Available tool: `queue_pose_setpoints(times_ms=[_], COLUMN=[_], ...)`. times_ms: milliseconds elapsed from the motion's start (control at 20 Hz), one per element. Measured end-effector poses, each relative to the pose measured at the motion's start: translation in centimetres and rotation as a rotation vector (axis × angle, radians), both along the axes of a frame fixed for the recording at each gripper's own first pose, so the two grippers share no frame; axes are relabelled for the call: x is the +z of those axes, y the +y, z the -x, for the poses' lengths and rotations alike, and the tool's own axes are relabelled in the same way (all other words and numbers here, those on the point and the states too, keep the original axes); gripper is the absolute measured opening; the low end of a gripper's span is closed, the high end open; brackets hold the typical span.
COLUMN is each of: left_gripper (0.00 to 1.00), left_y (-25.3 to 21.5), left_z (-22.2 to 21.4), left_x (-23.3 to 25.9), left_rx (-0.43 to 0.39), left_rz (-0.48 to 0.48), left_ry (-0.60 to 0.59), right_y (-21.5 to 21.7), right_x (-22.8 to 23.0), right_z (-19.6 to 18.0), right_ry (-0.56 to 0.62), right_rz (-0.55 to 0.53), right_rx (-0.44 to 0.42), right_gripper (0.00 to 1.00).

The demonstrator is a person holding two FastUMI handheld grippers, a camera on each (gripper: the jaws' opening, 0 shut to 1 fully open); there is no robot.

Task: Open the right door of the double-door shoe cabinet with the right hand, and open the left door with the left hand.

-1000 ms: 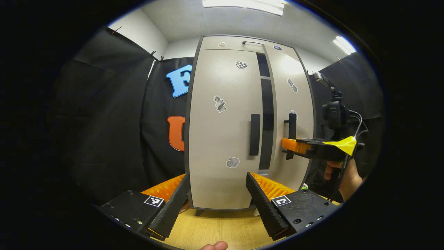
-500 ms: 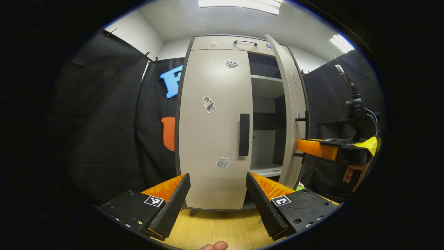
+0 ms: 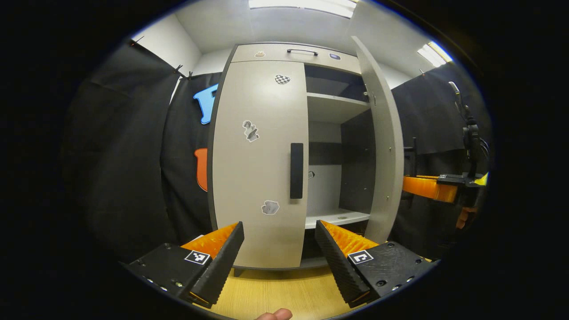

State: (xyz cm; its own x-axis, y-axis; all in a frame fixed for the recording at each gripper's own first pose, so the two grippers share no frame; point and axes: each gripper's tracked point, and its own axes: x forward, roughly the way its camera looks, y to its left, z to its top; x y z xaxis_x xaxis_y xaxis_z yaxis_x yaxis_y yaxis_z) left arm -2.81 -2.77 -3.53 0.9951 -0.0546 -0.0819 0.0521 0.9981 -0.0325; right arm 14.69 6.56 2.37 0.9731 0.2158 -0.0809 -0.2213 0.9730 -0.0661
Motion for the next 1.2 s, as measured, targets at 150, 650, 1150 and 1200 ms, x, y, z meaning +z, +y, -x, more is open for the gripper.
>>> queue_pose_setpoints(times_ms=[150,650,1150,1200], left_gripper=[0.97,0.97,0.97,0.97], left_y=[-0.7,-0.6,0.1,0.3], left_z=[-0.4,-1.4,-1.6,-1.6], left_x=[0.0,-0.7,-1.4,-1.4], left_rx=[-0.024,-0.030,0.001,0.006], left_rz=[0.000,0.021,0.038,0.036], left_ry=[-0.002,0.005,0.023,0.023], right_y=[-0.7,-2.8,-3.2,-3.2], right_x=[0.1,0.2,0.6,0.4], right_z=[0.0,-0.8,-1.3,-1.4], right_ry=[-0.010,-0.033,-0.054,-0.048], right_rz=[0.002,0.031,-0.026,-0.011], right_rx=[-0.019,-0.168,-0.215,-0.217], right_gripper=[0.08,0.05,0.04,0.04])
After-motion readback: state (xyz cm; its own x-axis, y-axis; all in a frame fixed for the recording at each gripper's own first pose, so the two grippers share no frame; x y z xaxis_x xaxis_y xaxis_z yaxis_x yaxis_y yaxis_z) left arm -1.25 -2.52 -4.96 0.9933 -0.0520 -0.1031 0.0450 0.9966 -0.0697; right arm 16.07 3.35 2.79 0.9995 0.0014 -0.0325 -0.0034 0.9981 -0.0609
